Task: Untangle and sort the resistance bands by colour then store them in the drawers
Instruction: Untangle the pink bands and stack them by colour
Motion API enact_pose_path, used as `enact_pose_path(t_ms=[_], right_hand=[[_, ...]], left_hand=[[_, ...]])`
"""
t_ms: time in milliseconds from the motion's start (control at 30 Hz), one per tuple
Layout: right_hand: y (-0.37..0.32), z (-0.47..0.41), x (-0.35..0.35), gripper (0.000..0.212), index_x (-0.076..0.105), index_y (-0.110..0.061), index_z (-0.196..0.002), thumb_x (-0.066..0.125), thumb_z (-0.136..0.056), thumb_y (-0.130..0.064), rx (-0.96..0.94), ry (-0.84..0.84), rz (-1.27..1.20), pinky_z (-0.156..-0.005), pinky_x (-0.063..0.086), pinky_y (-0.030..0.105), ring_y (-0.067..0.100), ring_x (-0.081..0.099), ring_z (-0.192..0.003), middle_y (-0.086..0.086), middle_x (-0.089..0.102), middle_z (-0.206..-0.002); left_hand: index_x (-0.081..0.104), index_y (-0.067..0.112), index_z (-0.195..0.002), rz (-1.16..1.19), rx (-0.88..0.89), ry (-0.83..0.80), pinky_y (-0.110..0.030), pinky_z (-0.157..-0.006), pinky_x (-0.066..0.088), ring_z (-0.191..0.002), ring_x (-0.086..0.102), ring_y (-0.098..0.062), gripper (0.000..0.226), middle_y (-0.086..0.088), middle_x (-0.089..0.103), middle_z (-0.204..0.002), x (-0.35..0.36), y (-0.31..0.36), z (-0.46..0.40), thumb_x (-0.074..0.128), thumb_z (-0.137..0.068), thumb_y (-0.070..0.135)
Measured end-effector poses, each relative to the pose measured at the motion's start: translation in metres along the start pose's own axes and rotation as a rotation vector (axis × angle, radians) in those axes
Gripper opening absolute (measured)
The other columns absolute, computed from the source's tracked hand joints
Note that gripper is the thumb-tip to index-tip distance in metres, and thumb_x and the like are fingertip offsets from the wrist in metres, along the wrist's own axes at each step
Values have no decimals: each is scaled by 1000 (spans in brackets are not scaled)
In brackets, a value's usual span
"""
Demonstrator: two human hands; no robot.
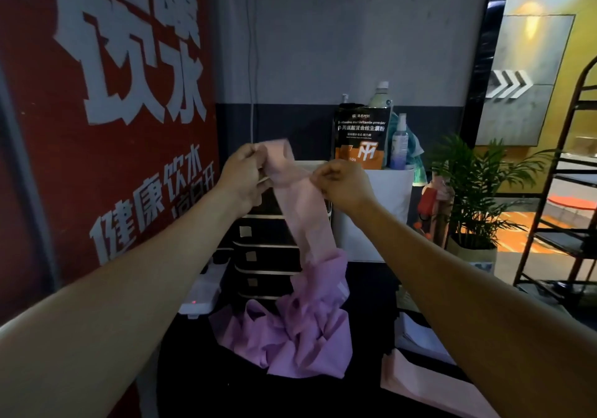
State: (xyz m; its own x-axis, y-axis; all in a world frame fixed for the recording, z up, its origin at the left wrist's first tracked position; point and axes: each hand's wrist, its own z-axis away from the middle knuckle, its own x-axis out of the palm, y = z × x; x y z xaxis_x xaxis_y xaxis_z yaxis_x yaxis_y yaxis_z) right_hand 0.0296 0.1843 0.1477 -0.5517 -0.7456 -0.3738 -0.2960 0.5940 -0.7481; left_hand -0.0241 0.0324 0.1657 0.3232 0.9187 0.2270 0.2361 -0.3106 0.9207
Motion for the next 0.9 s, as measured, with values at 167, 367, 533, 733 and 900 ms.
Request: enact_pose_path(t_ms=[167,367,533,733,900], right_hand=[[4,9,11,11,63,-17,-80,61,-87,-9,74,-137,-11,-87,55,40,23,65,-94,8,67,-96],[11,26,27,29,57,-12,-111,67,-84,-15,97,-281,-3,-85,51,30,13,59,-94,-6,61,-94],[28,35,38,18,65,-1,-99,64,-86,-13,54,-355,209,-76,49,30,20,60,-83,9,64,-91],[37,30,23,21,53,-11,-75,45,-92,-4,163,-197,297,-65,47,29,23,56,-77,7,55,-78],[24,35,1,22,51,-6,-79,39,-95,2,374,-122,-279,-59,49,29,26,53,-73,16,50,-84]], left_hand=[[58,17,-87,-59,-1,-38,-29,-76,48,-85,56,-15,25,-3,59,-91,-2,-8,2,38,-101,17],[62,12,-92,35,-156,-233,-25,-63,55,-72,64,-13,22,-5,65,-83,0,-10,15,42,-99,17],[58,11,-82,245,-173,-370,-23,-68,50,-61,59,-8,14,0,60,-67,-5,6,18,59,-86,24],[58,13,-96,-75,-76,-277,-19,-61,49,-60,61,-5,23,4,66,-71,-37,-5,18,63,-79,-2],[62,9,-112,-187,-182,-137,-35,-91,51,-100,64,-22,34,-10,68,-108,-59,-32,14,70,-79,7]])
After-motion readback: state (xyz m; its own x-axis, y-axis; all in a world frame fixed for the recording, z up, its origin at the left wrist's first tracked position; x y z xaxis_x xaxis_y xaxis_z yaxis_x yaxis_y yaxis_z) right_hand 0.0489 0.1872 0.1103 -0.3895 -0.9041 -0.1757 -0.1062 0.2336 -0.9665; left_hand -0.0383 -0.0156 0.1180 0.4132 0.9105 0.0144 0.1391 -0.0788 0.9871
